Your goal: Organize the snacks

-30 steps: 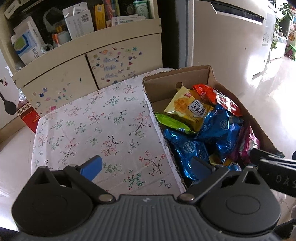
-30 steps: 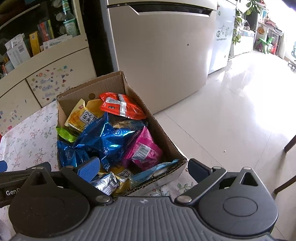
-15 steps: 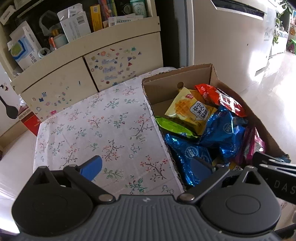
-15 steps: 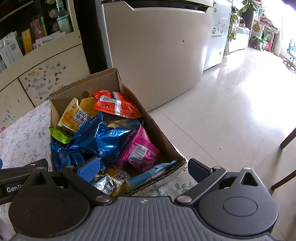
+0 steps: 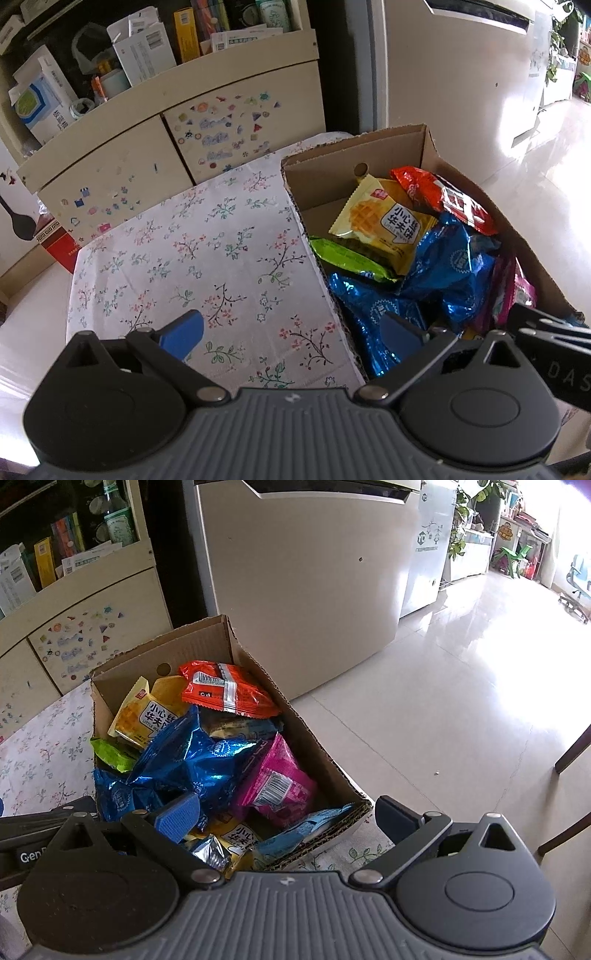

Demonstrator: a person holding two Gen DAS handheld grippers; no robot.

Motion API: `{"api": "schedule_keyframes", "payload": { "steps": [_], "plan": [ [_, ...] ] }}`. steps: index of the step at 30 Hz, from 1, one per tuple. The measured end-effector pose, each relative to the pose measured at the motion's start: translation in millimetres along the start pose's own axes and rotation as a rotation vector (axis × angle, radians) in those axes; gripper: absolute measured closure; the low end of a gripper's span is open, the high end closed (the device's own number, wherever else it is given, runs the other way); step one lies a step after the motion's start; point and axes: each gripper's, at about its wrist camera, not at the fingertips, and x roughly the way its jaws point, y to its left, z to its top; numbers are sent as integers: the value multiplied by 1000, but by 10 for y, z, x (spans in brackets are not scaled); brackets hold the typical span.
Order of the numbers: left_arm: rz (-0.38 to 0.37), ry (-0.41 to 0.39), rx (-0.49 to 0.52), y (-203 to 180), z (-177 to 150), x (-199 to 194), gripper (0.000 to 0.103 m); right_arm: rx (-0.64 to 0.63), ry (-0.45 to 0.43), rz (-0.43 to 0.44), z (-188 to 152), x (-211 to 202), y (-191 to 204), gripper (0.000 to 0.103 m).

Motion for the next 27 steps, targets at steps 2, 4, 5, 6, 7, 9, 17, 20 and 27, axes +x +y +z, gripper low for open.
{"api": "schedule_keyframes", "payload": {
  "steps": [2, 4, 5, 6, 7, 9, 17, 20, 27],
  "plan": [
    [-1, -4, 1, -1, 8, 2, 2, 3, -2, -1, 2, -1, 2, 0],
    [0, -6, 3, -4, 16, 5, 2, 7, -2, -3, 6, 1, 1, 0],
    [2, -6, 3, -7, 18, 6, 2, 8, -2, -5, 5, 2, 0, 0],
    [4, -7, 3, -11, 21, 6, 2, 9, -2, -6, 5, 4, 3, 0],
    [5, -9, 3, -12, 24, 7, 2, 11, -3, -8, 3, 1, 5, 0],
    [6, -14, 3, -13, 28, 6, 2, 12, -4, -8, 12, 6, 7, 0],
    [-9, -11, -12, 0, 31, 8, 3, 21, -9, -13, 12, 4, 6, 0],
    [-18, -2, -22, 23, 22, 22, 3, 15, -8, -15, 11, 6, 19, 0],
    [-17, 4, -27, 99, -19, 11, 3, -15, -12, -10, -9, -18, 89, 0]
  ]
}}
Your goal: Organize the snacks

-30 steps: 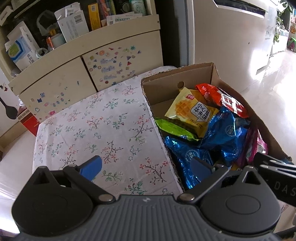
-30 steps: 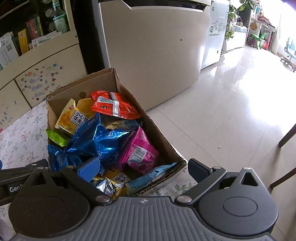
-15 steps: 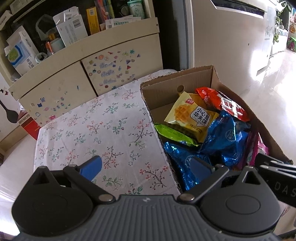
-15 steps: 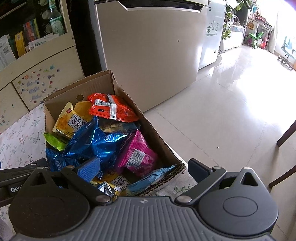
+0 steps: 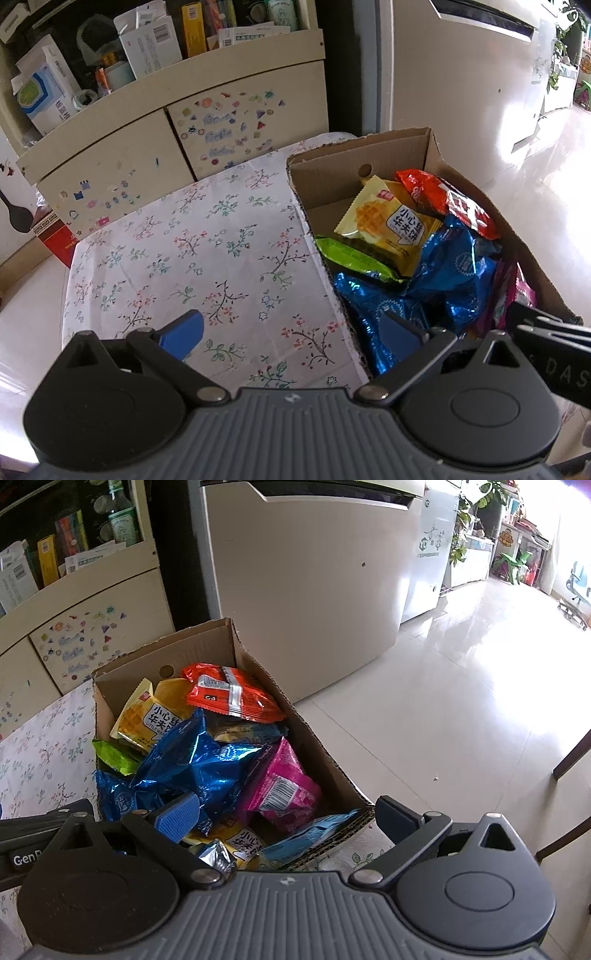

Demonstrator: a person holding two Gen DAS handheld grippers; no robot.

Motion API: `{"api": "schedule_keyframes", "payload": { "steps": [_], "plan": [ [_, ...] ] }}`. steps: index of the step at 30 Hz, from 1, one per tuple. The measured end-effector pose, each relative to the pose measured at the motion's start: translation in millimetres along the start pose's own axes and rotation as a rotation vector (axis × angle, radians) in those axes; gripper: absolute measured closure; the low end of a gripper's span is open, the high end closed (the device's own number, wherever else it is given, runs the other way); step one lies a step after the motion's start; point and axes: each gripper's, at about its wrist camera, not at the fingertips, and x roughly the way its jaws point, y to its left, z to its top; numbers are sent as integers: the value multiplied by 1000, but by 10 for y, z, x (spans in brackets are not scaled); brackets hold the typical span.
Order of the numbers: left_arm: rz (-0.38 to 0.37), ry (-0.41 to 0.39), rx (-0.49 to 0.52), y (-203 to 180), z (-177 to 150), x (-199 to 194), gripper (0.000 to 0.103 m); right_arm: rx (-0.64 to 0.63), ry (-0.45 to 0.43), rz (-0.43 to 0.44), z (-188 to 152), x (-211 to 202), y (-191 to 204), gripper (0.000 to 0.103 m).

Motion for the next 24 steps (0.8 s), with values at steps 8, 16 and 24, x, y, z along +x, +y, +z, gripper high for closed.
{"api": "schedule_keyframes", "payload": {
  "steps": [8, 16, 24],
  "plan": [
    [7, -5, -4, 98, -32, -40, 3, -24, -8, 0, -20, -72, 72, 0],
    [20, -17, -4, 236, -85, -110, 1, -63, -20, 10, -34, -141, 204, 0],
    [35, -13, -1, 458, -189, -154, 1, -129, -35, 26, -97, -204, 422, 0]
  ]
}}
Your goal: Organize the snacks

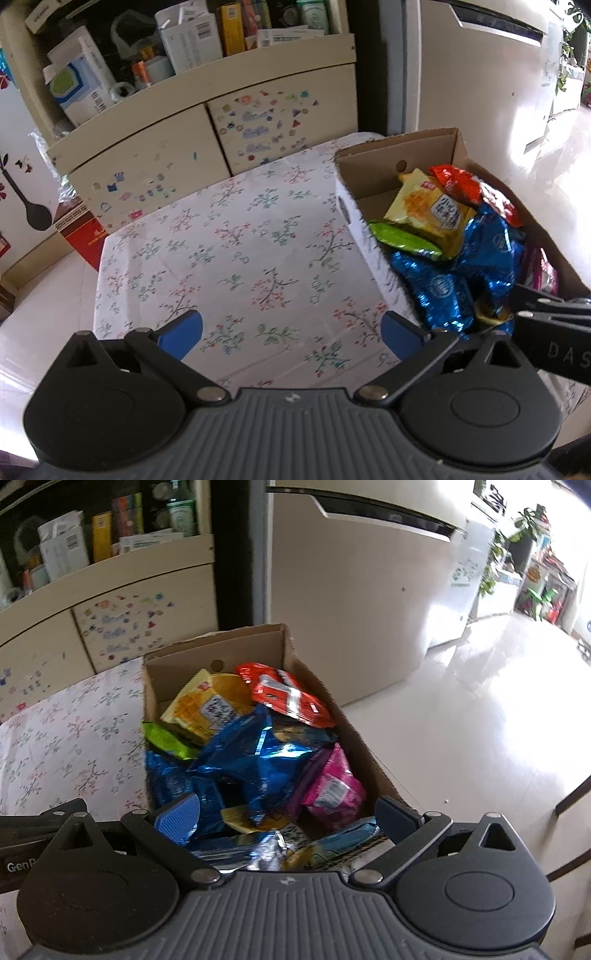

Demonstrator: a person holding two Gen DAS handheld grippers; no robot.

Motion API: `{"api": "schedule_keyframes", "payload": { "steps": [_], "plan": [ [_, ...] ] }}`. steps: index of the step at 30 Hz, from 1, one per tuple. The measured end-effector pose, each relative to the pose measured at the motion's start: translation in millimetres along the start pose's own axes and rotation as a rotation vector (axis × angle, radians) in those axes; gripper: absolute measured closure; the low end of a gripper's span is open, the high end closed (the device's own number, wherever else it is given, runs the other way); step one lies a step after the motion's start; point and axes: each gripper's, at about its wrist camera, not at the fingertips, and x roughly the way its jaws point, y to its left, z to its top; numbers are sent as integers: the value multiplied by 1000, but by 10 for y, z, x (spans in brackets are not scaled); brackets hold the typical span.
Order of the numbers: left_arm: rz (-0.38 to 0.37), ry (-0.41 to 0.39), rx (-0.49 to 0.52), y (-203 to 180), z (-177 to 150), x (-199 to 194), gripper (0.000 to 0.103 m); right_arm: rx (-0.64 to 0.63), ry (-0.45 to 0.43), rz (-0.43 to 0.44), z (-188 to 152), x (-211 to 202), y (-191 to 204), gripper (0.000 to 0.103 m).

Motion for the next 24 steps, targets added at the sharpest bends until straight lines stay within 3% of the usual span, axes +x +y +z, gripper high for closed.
{"api": "schedule_keyframes", "payload": {
  "steps": [24],
  "plan": [
    [64, 71, -57, 949, -415, 83, 1, -142, 34, 179, -153, 17, 909, 0]
  ]
}}
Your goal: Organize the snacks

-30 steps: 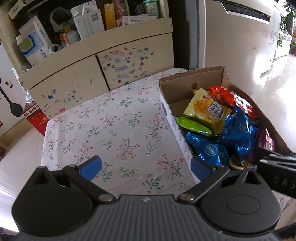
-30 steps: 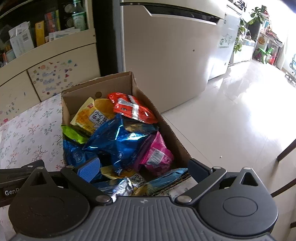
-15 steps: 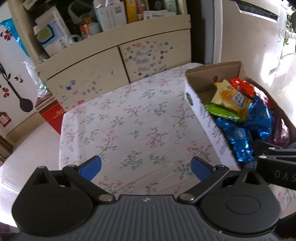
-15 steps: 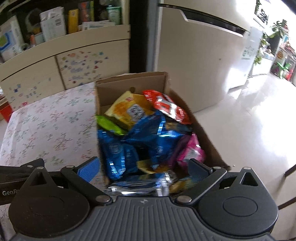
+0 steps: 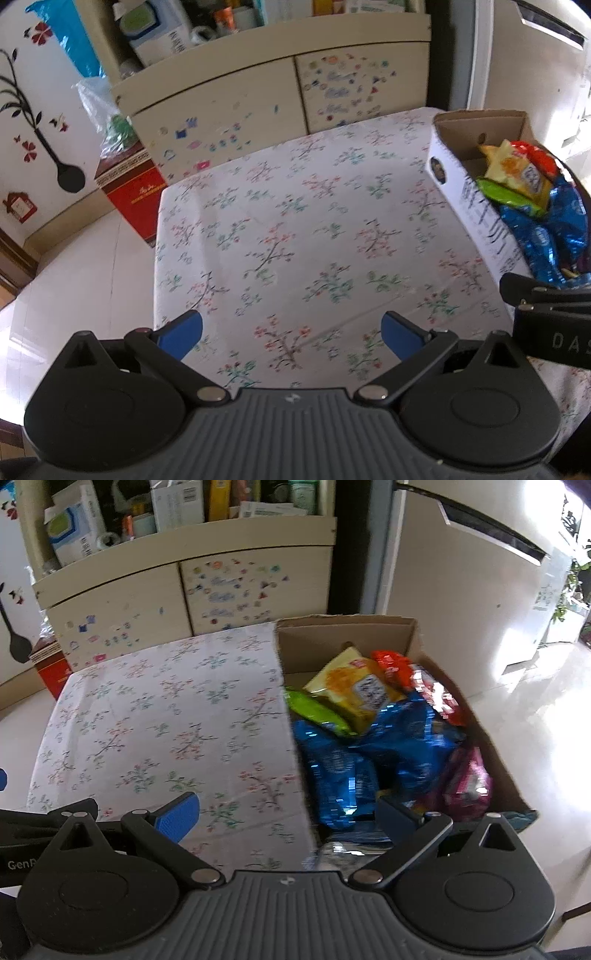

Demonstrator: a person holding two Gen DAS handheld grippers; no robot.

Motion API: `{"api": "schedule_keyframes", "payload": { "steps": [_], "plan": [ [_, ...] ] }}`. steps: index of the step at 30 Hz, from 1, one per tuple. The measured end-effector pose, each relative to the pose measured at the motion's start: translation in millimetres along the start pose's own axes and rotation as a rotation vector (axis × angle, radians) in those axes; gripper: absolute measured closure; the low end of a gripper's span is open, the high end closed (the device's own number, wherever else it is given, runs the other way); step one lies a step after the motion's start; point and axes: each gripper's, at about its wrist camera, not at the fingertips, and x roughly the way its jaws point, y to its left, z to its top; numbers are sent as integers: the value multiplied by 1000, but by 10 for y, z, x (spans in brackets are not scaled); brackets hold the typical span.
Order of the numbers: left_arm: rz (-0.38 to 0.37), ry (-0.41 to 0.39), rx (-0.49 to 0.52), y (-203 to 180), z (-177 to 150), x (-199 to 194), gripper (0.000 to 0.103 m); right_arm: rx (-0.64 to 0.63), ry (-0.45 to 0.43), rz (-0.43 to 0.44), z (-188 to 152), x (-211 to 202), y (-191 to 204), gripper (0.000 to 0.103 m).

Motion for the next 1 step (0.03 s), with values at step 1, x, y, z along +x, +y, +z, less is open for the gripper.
{"api": "schedule_keyframes", "payload": {
  "steps": [1],
  "plan": [
    [2, 4, -4, 37, -16, 22, 1, -2, 2, 7, 1, 25, 20, 0]
  ]
}}
